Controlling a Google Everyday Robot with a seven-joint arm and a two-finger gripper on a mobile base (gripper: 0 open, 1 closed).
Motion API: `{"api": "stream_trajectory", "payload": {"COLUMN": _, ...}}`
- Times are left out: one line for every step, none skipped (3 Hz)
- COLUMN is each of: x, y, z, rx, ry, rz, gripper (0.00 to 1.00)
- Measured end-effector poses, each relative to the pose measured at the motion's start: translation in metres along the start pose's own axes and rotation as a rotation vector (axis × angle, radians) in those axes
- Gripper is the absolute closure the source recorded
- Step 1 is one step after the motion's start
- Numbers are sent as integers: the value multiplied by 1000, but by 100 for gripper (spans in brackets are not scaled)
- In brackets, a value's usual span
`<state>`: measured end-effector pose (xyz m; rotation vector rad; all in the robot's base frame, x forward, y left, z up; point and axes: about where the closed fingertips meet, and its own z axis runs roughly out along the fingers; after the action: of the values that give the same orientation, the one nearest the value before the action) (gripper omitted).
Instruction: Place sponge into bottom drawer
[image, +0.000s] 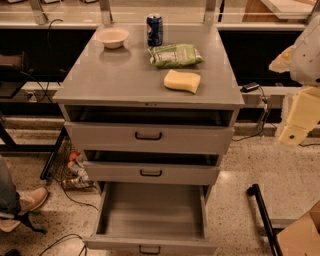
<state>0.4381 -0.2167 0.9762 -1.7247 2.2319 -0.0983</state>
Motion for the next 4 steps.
{"api": "stream_trajectory", "payload": {"x": 0, "y": 0, "z": 0, "rx": 0, "ry": 0, "rz": 0, "gripper": 0}}
{"api": "stream_trajectory", "payload": {"x": -3, "y": -28, "z": 17, "rx": 26, "ry": -78, "rz": 61, "gripper": 0}}
{"api": "stream_trajectory", "payload": {"x": -9, "y": -97, "z": 55, "rx": 93, "ry": -261, "rz": 241, "gripper": 0}}
{"api": "stream_trajectory", "payload": {"x": -17, "y": -136, "z": 78, "rx": 128, "ry": -370, "rz": 338, "gripper": 0}}
